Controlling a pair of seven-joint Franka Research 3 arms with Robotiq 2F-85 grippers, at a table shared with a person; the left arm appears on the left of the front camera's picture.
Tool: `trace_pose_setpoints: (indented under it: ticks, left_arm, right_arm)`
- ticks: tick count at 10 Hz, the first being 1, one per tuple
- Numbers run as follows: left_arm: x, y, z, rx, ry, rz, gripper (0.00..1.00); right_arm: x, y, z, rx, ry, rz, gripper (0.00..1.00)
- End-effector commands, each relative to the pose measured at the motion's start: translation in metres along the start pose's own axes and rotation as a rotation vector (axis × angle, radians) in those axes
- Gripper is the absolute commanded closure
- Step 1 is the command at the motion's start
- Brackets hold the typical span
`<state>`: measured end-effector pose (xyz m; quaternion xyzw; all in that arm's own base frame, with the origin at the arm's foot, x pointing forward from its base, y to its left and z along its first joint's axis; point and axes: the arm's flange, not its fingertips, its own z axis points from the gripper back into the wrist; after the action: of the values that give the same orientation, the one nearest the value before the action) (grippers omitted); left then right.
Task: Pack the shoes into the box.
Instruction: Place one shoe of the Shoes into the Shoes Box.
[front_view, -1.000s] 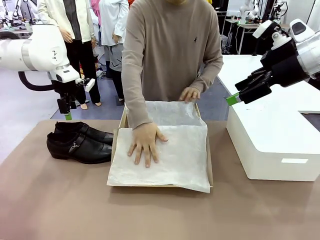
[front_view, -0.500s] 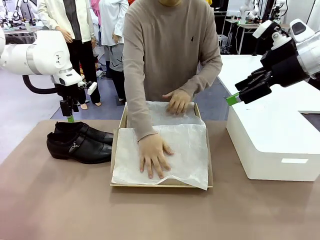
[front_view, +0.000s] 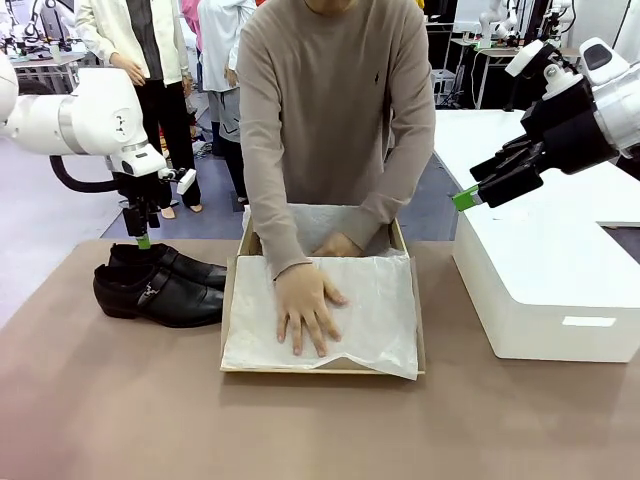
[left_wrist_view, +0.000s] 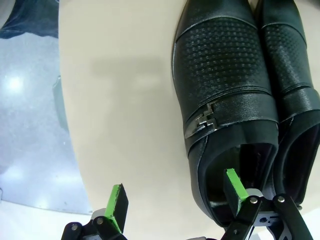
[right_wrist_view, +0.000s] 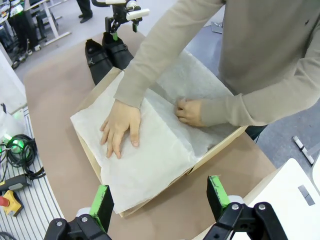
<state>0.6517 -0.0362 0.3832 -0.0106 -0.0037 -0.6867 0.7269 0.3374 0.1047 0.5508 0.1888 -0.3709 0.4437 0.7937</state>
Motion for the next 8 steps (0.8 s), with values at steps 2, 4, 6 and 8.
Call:
trace_pose_setpoints:
  ticks: [2, 4, 6, 8]
  left_arm:
    - [-0.004, 0.008, -0.002, -0.038, 0.001, -0.040, 0.00]
    - [-0.004, 0.012, -0.007, -0.062, 0.002, -0.039, 0.00]
    - [-0.004, 0.014, -0.013, -0.079, 0.004, -0.033, 0.00]
    - [-0.005, 0.015, -0.019, -0.098, 0.006, -0.027, 0.00]
  right_arm:
    - [0.000, -0.001, -0.001, 0.012, -0.013, 0.003, 0.00]
    - [0.000, -0.001, -0.001, 0.012, -0.013, 0.003, 0.00]
    - [0.000, -0.001, -0.001, 0.012, -0.013, 0.003, 0.00]
    - [0.000, -0.001, -0.001, 0.012, -0.013, 0.003, 0.00]
